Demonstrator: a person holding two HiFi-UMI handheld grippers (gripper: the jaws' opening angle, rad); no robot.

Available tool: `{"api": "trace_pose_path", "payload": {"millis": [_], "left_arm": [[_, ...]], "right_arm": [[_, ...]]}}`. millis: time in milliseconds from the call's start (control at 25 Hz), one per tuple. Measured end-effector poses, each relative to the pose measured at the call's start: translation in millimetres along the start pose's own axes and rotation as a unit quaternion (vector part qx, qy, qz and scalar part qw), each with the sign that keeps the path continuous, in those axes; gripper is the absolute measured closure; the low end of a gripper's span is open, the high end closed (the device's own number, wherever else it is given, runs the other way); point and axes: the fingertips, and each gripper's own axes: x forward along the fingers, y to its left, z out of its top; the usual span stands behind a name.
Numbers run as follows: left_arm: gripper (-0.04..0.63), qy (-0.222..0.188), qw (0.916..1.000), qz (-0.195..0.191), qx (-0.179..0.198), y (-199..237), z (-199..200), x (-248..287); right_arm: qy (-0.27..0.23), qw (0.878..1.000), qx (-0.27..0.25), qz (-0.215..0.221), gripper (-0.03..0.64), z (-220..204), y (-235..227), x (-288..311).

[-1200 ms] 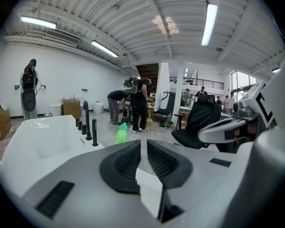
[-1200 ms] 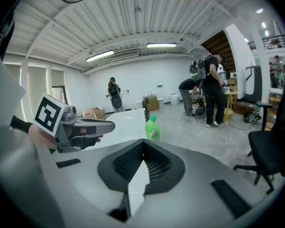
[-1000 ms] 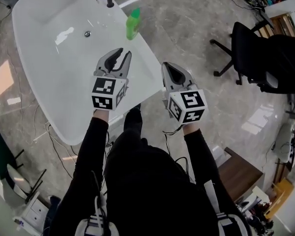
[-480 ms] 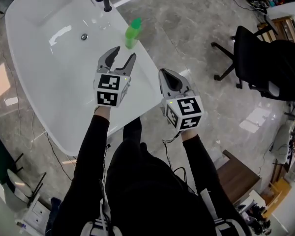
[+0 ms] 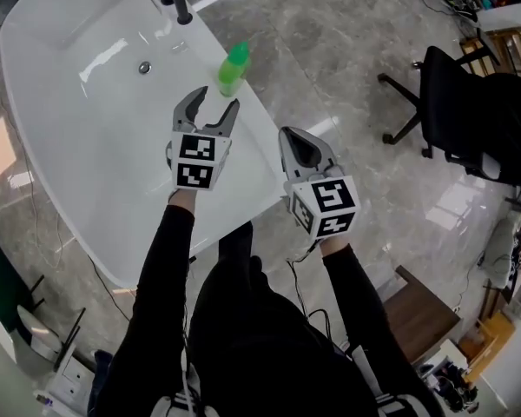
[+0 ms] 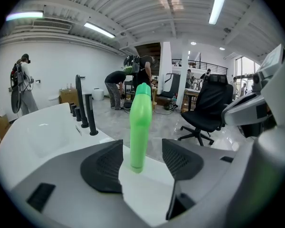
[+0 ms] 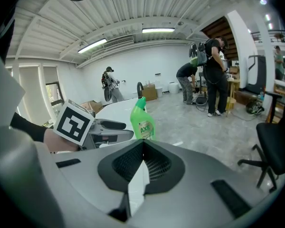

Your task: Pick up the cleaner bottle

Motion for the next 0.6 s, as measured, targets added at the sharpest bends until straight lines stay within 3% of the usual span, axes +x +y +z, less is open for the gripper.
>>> {"api": "trace_pose_path", "payload": {"millis": [600], "left_arm": [[0.333, 0.024, 0.9997, -0.004, -0.003, 11.3, -38.6, 62.4]], "right_arm": [[0.024, 1.0, 0.015, -0.002, 0.615, -28.8, -20.1, 35.9]]}}
